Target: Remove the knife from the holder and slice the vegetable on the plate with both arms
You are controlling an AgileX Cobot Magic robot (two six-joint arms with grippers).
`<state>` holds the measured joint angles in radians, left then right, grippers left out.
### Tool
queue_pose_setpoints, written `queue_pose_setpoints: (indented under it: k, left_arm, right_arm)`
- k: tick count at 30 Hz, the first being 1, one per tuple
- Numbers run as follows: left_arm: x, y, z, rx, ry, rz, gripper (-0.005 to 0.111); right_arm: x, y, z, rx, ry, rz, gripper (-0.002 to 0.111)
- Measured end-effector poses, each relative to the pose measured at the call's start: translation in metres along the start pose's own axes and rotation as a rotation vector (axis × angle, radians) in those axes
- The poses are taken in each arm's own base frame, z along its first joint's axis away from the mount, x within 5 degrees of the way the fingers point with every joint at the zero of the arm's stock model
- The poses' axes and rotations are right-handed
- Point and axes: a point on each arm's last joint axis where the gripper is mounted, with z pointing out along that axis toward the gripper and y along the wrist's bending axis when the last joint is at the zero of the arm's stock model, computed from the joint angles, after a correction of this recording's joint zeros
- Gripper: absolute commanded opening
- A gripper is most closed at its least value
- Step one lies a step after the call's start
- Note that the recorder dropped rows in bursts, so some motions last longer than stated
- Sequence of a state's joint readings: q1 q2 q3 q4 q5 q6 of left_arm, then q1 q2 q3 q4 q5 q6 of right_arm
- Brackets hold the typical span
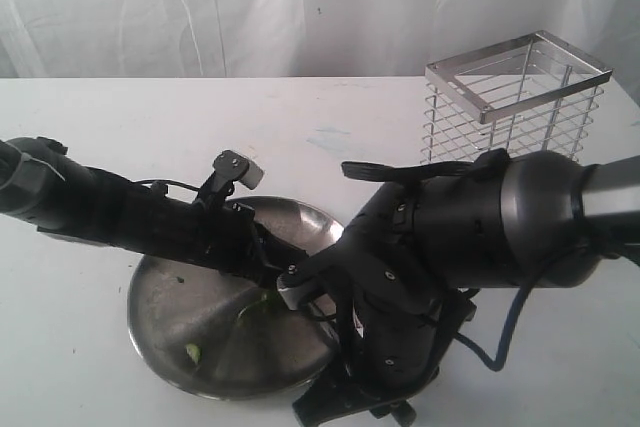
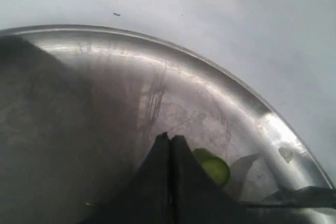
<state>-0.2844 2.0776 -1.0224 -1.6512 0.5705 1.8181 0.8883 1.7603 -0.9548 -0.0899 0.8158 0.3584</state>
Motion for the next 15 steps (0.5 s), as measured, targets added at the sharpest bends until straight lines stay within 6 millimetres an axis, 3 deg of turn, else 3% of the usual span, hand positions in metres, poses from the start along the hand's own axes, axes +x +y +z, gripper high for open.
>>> queue_pose_setpoints:
  k: [15]
  left_arm:
    - [-0.0084, -0.0021, -0.0026, -0.008, -0.020, 0.009, 0.000]
  right_arm:
    - [0.0012, -0.0033, -0.0001, 0.036, 0.014, -0.029, 0.000]
